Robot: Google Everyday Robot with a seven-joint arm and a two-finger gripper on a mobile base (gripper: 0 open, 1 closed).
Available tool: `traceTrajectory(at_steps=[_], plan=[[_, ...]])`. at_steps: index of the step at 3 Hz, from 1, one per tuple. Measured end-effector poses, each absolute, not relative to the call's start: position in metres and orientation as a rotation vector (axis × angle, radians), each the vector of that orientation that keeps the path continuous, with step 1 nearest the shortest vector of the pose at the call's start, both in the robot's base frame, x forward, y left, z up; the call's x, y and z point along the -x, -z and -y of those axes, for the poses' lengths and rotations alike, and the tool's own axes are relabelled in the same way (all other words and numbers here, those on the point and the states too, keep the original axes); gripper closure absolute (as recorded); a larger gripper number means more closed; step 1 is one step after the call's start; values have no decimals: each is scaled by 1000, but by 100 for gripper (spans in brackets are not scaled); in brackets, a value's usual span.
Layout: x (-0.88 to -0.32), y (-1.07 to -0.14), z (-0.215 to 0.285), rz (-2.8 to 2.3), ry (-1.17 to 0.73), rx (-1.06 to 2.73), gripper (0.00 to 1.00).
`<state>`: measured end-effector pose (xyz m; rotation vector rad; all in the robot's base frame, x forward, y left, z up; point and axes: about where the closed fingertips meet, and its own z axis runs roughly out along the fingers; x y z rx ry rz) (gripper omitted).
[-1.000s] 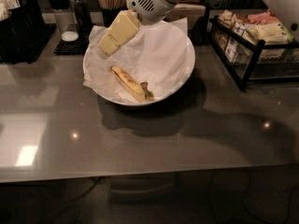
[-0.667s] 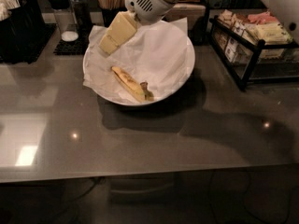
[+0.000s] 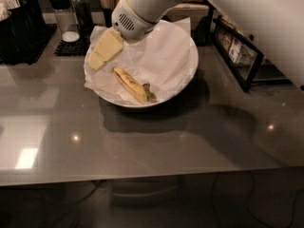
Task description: Pick banana from white bowl
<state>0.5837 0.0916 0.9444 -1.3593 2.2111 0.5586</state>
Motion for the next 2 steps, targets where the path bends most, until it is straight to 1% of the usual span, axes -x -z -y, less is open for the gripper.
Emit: traceTrajectory(at_steps=[2], plan=[[-594,-893,-102,-2333,-503,1335,10]])
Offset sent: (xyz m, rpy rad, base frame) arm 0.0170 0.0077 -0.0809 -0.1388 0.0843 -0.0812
